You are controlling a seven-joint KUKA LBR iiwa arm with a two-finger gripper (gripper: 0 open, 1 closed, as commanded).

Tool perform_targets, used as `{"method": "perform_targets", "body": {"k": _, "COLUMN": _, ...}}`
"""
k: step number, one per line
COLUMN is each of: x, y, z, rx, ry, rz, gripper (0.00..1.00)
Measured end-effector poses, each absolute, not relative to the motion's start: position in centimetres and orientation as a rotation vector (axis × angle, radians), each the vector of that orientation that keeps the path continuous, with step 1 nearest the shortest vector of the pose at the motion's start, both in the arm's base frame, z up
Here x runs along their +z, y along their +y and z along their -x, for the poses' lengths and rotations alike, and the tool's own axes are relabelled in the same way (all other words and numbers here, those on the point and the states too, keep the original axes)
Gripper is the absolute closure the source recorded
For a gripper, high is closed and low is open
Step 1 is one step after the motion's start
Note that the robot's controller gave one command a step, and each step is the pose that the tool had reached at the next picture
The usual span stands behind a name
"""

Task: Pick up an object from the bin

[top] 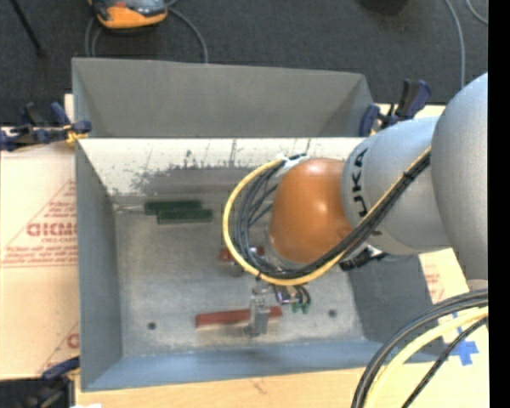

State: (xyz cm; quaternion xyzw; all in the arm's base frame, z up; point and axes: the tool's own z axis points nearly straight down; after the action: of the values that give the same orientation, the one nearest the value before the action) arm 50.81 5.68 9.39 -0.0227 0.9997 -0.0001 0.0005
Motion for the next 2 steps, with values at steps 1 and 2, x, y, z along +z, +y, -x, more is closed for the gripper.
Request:
{"method": "perform_targets", "body": {"k": 1, "x": 7.07, "y": 4.84, "z": -49.22, "rx": 0.002, "ry": 3.132, "rz": -0.239, "gripper": 1.0}}
{"method": "perform_targets", "body": {"k": 2, "x": 7.07, "y": 4.84, "z": -49.22, "rx": 0.002, "ry": 3.132, "rz": -0.24, "gripper": 1.0}}
